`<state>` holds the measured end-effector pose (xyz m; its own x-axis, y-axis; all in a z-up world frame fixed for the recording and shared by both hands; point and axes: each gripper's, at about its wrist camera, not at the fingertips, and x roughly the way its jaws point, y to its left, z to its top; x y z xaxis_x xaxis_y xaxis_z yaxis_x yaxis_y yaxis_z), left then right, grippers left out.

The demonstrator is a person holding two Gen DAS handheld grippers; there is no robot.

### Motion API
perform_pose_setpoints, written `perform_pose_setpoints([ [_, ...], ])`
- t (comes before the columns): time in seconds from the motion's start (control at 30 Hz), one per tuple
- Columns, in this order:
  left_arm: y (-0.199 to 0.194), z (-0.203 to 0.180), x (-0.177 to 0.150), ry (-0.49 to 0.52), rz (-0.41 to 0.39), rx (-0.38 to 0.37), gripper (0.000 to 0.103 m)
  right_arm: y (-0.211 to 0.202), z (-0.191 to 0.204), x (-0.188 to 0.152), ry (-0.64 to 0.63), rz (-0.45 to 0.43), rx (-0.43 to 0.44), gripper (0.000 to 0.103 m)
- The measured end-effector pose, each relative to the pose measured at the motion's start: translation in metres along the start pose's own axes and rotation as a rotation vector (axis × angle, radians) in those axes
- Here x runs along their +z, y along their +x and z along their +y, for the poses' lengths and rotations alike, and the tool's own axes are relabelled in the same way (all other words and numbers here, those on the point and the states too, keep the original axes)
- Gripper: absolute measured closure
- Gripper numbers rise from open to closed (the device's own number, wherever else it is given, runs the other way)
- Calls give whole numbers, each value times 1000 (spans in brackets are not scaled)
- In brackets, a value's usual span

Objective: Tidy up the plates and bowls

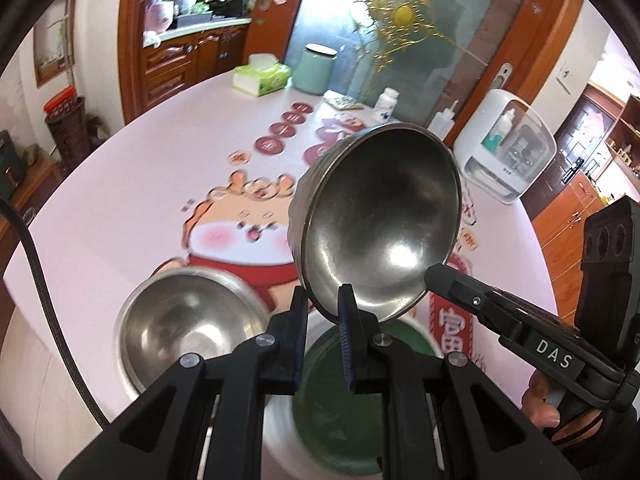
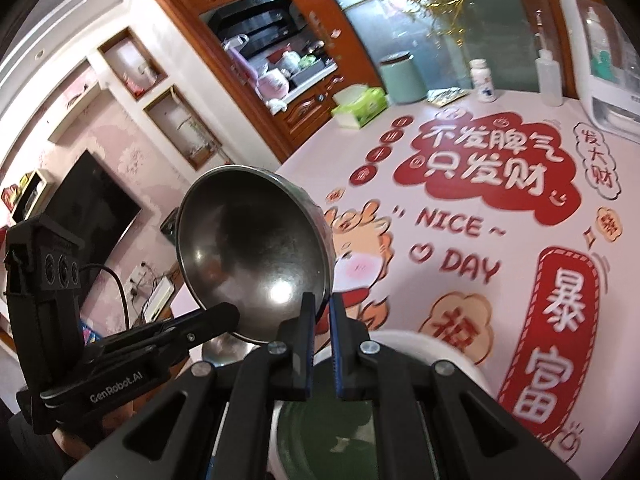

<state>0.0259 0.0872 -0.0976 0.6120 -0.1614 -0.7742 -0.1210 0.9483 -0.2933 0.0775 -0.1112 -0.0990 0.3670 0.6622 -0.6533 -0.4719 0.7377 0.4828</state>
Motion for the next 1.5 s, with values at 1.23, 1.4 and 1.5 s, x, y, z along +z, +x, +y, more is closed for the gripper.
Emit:
perform_pose_setpoints([
  [1.23,-3,121,-42,26,289,40,85,74,82,-73,140,243,-55,96],
  [1.4,-4,123,-38,57,283,21,84,72,86,-74,161,217,-65,96],
  [1.5,-4,124,-37,75,291,12,83,71,88,-76,179,203,-77,96],
])
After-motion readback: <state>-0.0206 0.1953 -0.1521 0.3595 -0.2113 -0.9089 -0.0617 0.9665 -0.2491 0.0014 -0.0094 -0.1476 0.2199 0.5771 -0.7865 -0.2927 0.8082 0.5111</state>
